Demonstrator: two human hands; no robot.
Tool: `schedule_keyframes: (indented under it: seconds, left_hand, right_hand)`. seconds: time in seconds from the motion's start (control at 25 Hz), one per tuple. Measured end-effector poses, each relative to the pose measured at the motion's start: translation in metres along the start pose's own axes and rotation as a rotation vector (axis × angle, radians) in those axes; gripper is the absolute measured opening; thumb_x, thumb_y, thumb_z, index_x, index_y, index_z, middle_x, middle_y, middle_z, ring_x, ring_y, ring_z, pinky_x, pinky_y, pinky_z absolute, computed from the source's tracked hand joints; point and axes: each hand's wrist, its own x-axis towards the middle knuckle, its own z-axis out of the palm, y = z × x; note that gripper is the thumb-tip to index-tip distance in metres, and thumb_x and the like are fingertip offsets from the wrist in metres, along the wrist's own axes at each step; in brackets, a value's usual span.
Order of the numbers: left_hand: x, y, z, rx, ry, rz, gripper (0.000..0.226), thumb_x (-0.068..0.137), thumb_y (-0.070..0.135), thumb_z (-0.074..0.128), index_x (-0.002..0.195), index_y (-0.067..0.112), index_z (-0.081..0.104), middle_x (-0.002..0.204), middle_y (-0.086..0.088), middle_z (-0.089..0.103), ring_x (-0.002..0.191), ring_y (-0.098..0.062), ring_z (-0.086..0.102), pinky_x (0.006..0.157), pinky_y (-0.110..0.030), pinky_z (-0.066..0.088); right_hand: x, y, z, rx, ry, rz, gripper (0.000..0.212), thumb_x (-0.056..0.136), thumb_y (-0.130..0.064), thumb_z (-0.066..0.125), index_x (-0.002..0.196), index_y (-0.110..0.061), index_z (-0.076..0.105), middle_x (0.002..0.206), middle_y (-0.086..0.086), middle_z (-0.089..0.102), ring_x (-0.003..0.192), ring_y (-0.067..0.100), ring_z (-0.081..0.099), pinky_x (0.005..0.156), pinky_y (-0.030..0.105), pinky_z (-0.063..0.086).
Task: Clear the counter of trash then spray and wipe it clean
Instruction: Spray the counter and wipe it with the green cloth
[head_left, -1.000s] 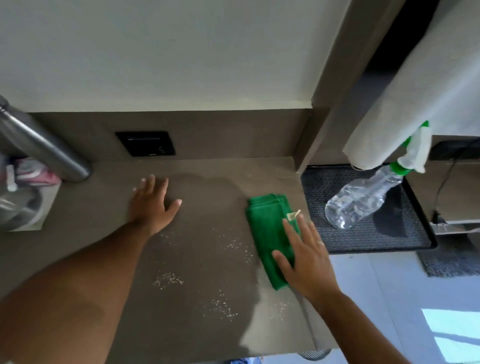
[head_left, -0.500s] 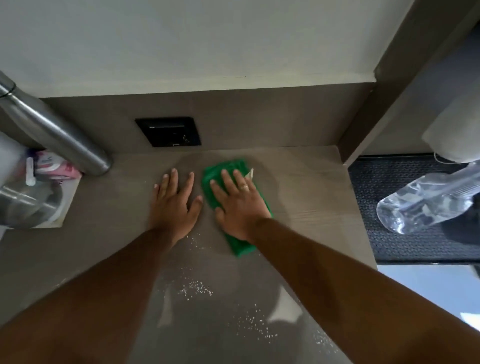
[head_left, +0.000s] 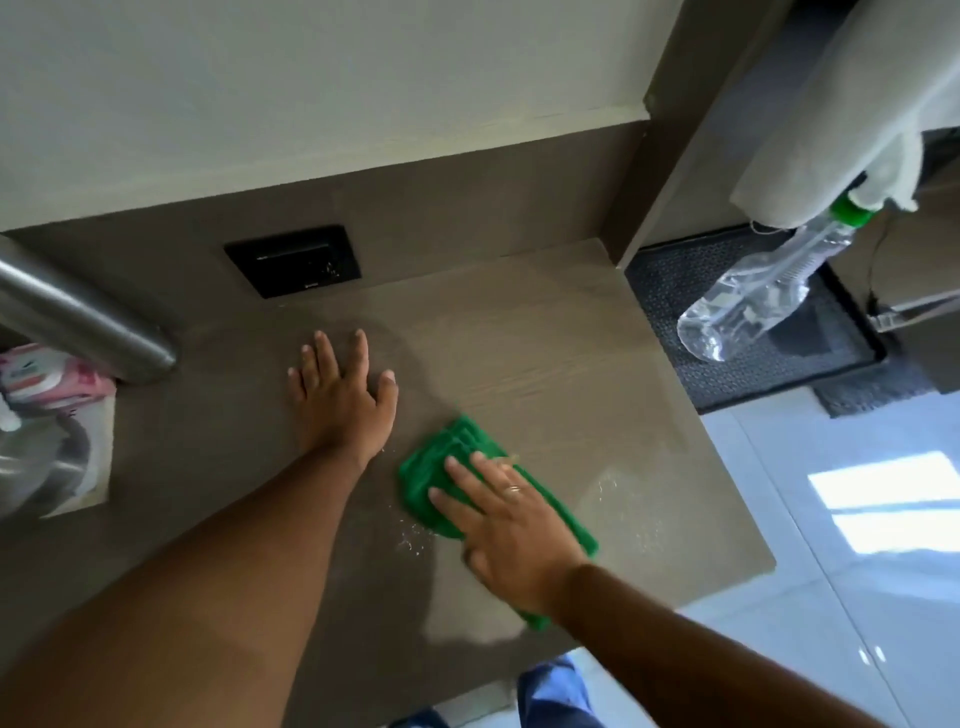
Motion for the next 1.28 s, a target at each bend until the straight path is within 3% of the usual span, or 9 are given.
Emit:
schedule_keyframes:
  seconds: [0.08, 0.2, 0.28, 0.44, 0.56, 0.68, 0.8, 1.0, 1.28]
  left_hand:
    - [0.000, 0.000, 0.000, -0.014, 0.001, 0.003, 0.069, 0.090, 0.057, 0.021, 0.154, 0.032, 0.013, 0.162, -0.017, 0.006, 0.149, -0.033, 0.005, 0.120, -0.050, 0.004]
    - [0.002, -0.002, 0.004, -0.019, -0.009, 0.000, 0.071, 0.088, 0.058, 0.015, 0.153, 0.032, 0.013, 0.162, -0.018, 0.006, 0.148, -0.035, 0.007, 0.119, -0.051, 0.004]
    - [0.003, -0.003, 0.007, -0.011, -0.014, -0.002, 0.072, 0.087, 0.059, 0.015, 0.153, 0.032, 0.013, 0.162, -0.019, 0.007, 0.148, -0.036, 0.007, 0.118, -0.052, 0.005]
    - [0.004, -0.002, 0.007, -0.037, 0.004, 0.010, 0.071, 0.086, 0.059, 0.022, 0.152, 0.032, 0.016, 0.162, -0.019, 0.008, 0.148, -0.036, 0.007, 0.118, -0.053, 0.005]
    - [0.004, -0.004, 0.007, -0.034, 0.003, 0.018, 0.072, 0.086, 0.061, 0.019, 0.152, 0.033, 0.015, 0.162, -0.018, 0.007, 0.148, -0.035, 0.006, 0.118, -0.052, 0.004]
    - [0.007, -0.004, 0.009, -0.028, 0.012, 0.027, 0.072, 0.086, 0.061, 0.018, 0.152, 0.032, 0.013, 0.162, -0.018, 0.006, 0.148, -0.036, 0.005, 0.118, -0.052, 0.003]
    - [0.005, -0.002, 0.010, -0.025, 0.014, 0.017, 0.071, 0.088, 0.058, 0.021, 0.152, 0.030, 0.015, 0.161, -0.020, 0.007, 0.148, -0.037, 0.007, 0.118, -0.053, 0.004]
    - [0.005, 0.000, 0.010, -0.008, 0.032, 0.021, 0.069, 0.090, 0.055, 0.026, 0.152, 0.026, 0.017, 0.159, -0.024, 0.013, 0.146, -0.041, 0.011, 0.118, -0.055, 0.008]
    - [0.012, -0.001, 0.019, 0.033, 0.086, -0.006, 0.070, 0.088, 0.056, 0.018, 0.153, 0.029, 0.016, 0.160, -0.021, 0.013, 0.146, -0.039, 0.012, 0.117, -0.053, 0.008]
  right_hand:
    - [-0.045, 0.051, 0.002, 0.050, 0.170, 0.262, 0.073, 0.073, -0.033, 0.046, 0.146, -0.029, 0.040, 0.157, 0.006, 0.032, 0.144, 0.033, 0.031, 0.118, 0.049, 0.019]
    - [-0.098, 0.117, -0.010, 0.236, 0.273, 0.962, 0.066, 0.087, -0.027, 0.046, 0.151, -0.029, 0.031, 0.162, 0.008, 0.017, 0.149, 0.033, 0.016, 0.119, 0.050, 0.021]
    - [-0.085, 0.093, -0.006, 0.239, 0.317, 1.111, 0.068, 0.088, -0.028, 0.047, 0.152, -0.028, 0.027, 0.162, 0.012, 0.018, 0.148, 0.035, 0.014, 0.120, 0.048, 0.018]
    - [-0.027, -0.064, 0.031, 0.111, 0.267, 0.522, 0.077, 0.073, -0.037, 0.050, 0.148, -0.033, 0.033, 0.158, 0.005, 0.029, 0.146, 0.034, 0.024, 0.118, 0.051, 0.018]
    - [-0.045, -0.062, 0.034, 0.113, 0.227, 0.246, 0.071, 0.075, -0.037, 0.051, 0.144, -0.036, 0.039, 0.157, -0.001, 0.034, 0.146, 0.026, 0.026, 0.118, 0.049, 0.016]
    - [-0.106, 0.016, 0.029, 0.199, 0.343, 0.780, 0.062, 0.082, -0.033, 0.047, 0.144, -0.029, 0.045, 0.157, 0.000, 0.029, 0.147, 0.029, 0.024, 0.119, 0.049, 0.020]
    - [-0.125, 0.051, 0.031, 0.222, 0.324, 1.165, 0.066, 0.090, -0.049, 0.031, 0.153, -0.030, 0.024, 0.163, 0.005, 0.013, 0.150, 0.031, 0.009, 0.120, 0.048, 0.017]
    - [-0.077, 0.090, 0.016, 0.081, 0.161, 0.679, 0.064, 0.095, -0.059, 0.023, 0.154, -0.036, 0.010, 0.164, 0.001, 0.007, 0.150, 0.030, 0.006, 0.120, 0.044, 0.008]
    - [0.133, 0.200, -0.051, 0.115, 0.231, 0.786, 0.064, 0.096, -0.049, 0.026, 0.155, -0.024, 0.015, 0.164, 0.011, 0.009, 0.148, 0.038, 0.010, 0.120, 0.048, 0.008]
